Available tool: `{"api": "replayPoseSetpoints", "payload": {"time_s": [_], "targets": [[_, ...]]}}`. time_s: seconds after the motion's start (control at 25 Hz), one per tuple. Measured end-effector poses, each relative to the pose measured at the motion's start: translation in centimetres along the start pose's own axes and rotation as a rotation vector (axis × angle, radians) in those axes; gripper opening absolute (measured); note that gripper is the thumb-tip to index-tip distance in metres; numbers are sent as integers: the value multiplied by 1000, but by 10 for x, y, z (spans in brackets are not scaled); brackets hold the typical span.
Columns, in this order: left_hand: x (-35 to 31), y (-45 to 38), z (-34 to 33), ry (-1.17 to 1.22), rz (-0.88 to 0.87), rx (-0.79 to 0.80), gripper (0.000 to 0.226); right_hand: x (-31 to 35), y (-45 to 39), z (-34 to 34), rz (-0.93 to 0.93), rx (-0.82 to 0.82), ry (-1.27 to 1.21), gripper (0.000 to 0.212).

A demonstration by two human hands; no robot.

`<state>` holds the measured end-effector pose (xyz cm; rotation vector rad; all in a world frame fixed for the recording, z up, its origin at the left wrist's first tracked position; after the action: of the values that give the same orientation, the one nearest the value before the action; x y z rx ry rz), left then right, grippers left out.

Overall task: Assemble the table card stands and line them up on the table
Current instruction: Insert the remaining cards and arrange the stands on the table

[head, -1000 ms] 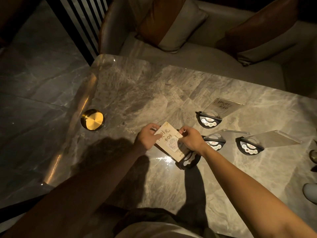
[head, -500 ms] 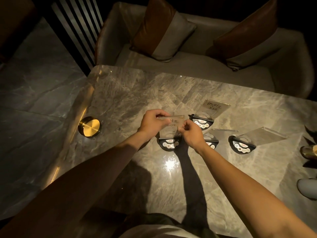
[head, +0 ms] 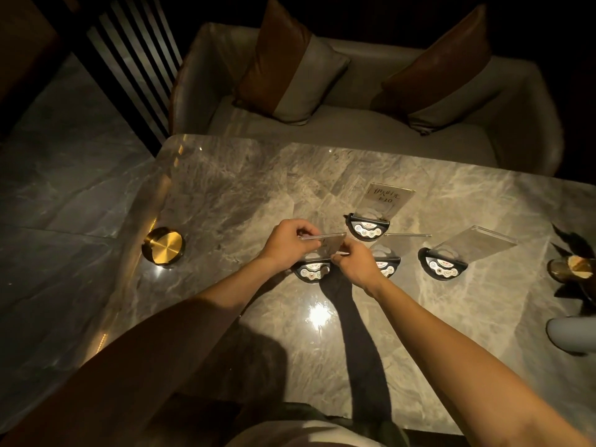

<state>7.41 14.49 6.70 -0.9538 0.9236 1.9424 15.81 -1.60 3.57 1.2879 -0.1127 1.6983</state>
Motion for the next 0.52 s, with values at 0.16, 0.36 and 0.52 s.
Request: {"api": "replayPoseSetpoints", "payload": {"time_s": [0.16, 0.36, 0.52], "targets": [[-24, -1, -5, -30, -87, 27, 20, 1, 21, 4, -7, 34, 26, 36], [-68, -12, -29, -48, -218, 67, 27, 4, 45, 31, 18, 80, 105, 28], [-100, -23, -54, -30, -216, 102, 31, 11, 60, 77, 136, -33, 96, 4]]}}
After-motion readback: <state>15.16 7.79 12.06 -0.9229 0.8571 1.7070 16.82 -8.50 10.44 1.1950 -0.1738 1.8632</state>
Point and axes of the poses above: each hand's wrist, its own y-axis away from the middle knuckle, its own z-axis out of the back of the hand, x = y × z, the point moved 3 cm from there along -y, towards the middle knuckle, and after that the axes turned 4 degrees about -y, right-handed, at the moved point
